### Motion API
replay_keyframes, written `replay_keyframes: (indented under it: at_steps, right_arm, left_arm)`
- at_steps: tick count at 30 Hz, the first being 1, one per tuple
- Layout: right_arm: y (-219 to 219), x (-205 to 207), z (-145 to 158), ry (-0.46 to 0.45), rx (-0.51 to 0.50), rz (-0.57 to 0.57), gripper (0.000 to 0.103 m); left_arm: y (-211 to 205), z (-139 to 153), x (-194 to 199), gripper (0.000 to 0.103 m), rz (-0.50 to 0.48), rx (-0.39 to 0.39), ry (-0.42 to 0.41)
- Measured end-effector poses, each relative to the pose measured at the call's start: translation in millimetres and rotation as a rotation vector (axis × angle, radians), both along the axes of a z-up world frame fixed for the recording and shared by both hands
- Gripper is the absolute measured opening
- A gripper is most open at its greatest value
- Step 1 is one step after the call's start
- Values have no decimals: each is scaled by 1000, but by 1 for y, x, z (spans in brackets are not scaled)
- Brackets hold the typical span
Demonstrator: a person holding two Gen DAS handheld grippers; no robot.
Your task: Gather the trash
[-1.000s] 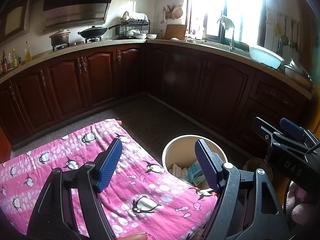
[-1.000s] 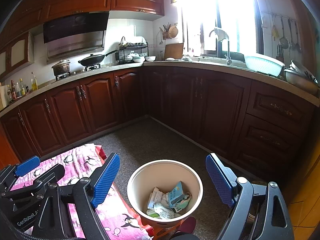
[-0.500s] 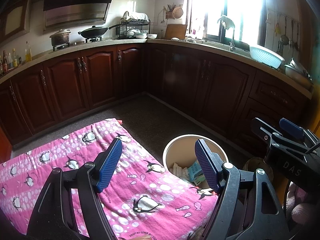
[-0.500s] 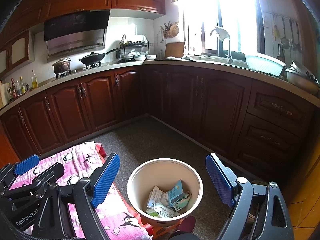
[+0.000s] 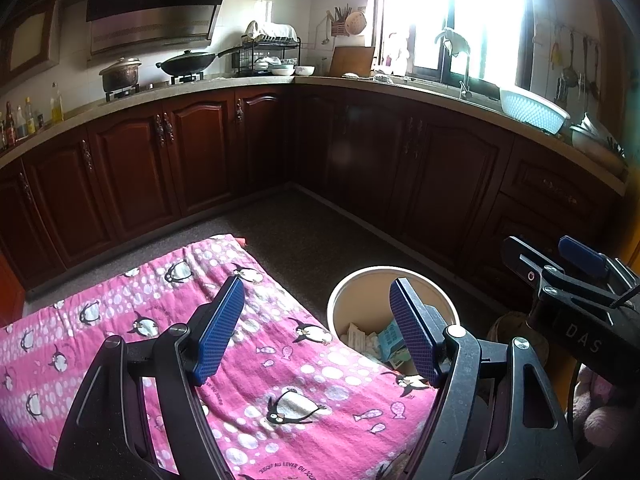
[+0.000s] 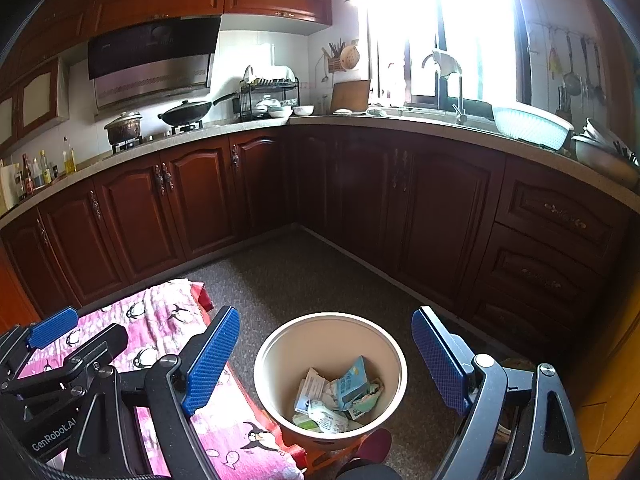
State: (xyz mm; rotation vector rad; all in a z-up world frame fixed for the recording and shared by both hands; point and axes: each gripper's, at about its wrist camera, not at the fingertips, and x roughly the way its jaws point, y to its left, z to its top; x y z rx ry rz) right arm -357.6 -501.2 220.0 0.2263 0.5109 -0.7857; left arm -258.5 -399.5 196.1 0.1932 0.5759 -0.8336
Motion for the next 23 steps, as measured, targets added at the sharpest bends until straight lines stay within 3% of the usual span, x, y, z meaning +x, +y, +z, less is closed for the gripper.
replay_keyframes:
  at_steps: [23]
  right_arm:
    - [-3,2,-8,17,14,2,86]
  left_arm:
    - [0,-10,3,75,-10,5,2]
